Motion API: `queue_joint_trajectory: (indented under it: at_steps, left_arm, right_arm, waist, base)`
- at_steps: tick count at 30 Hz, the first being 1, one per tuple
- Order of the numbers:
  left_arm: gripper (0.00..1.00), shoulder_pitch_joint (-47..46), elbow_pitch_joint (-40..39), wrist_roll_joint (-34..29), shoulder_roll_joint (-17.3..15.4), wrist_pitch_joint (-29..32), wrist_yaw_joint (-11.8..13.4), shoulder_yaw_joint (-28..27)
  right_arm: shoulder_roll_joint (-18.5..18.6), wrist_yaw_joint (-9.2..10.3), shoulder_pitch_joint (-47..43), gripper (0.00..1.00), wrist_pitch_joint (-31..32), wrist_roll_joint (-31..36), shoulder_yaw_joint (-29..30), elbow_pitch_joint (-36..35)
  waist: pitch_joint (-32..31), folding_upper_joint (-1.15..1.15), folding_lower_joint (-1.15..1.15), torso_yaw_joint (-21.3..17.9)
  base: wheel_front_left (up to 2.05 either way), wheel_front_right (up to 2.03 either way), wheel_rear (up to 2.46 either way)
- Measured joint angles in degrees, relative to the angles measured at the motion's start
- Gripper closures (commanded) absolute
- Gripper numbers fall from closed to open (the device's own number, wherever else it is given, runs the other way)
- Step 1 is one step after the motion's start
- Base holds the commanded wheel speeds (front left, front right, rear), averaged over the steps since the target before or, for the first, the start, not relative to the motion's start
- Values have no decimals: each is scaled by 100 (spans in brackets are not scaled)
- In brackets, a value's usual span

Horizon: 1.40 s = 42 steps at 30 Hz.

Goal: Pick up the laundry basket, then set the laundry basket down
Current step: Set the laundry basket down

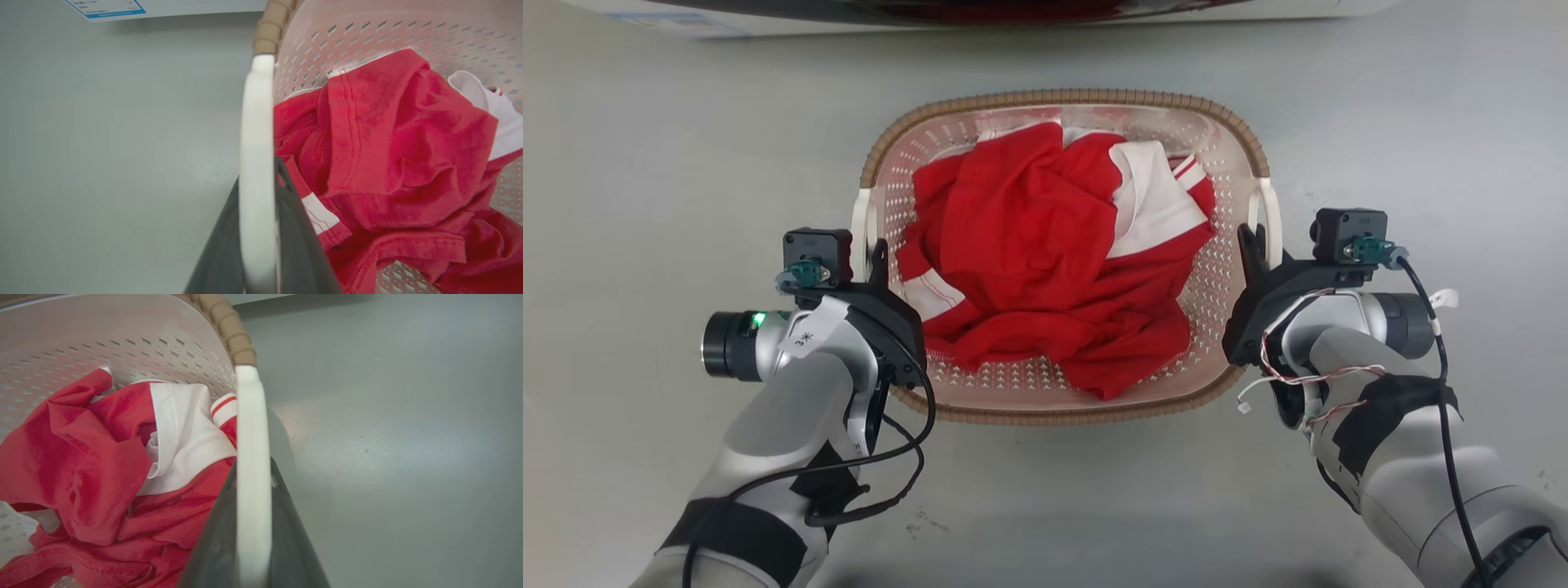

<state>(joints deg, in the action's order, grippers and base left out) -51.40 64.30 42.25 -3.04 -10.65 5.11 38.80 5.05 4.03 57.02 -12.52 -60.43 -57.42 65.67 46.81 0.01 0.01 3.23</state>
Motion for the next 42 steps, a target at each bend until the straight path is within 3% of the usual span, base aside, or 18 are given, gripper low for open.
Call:
queue_joint_trajectory:
  at_steps: [15,16,17,18,19,20,42]
  left_arm:
    - [100,-231,166,-33,40,-165,0,-3]
    - [91,-237,178,-33,44,-172,0,-4]
    - [72,-241,189,-33,51,-191,0,-4]
    - [54,-242,199,-37,63,-209,1,-9]
    - [9,-242,210,-43,78,-211,1,-11]
    - [0,-242,224,-43,89,-214,0,-16]
    - [0,-73,522,-40,68,-334,-60,-120]
  right_arm:
    - [-10,-71,229,100,-127,53,25,146]
    - [-10,-76,230,84,-151,74,26,155]
    - [-14,-76,230,52,-168,90,31,166]
    - [-26,-75,236,0,-166,92,40,176]
    - [-51,-75,238,0,-166,93,45,192]
    - [-71,-75,237,0,-167,100,47,210]
    - [-103,-134,82,0,-175,111,166,420]
  waist:
    - [302,-2,-2,15]
    - [305,-2,-2,17]
    - [306,-2,-2,18]
    - [306,-1,-2,20]
    - [300,-1,-1,23]
    - [288,-1,0,26]
    - [-530,-2,-1,-18]
  base:
    - [0,0,0]
    - [0,0,0]
    - [0,0,0]
    - [0,0,0]
    - [0,0,0]
    - [0,0,0]
    - [0,0,0]
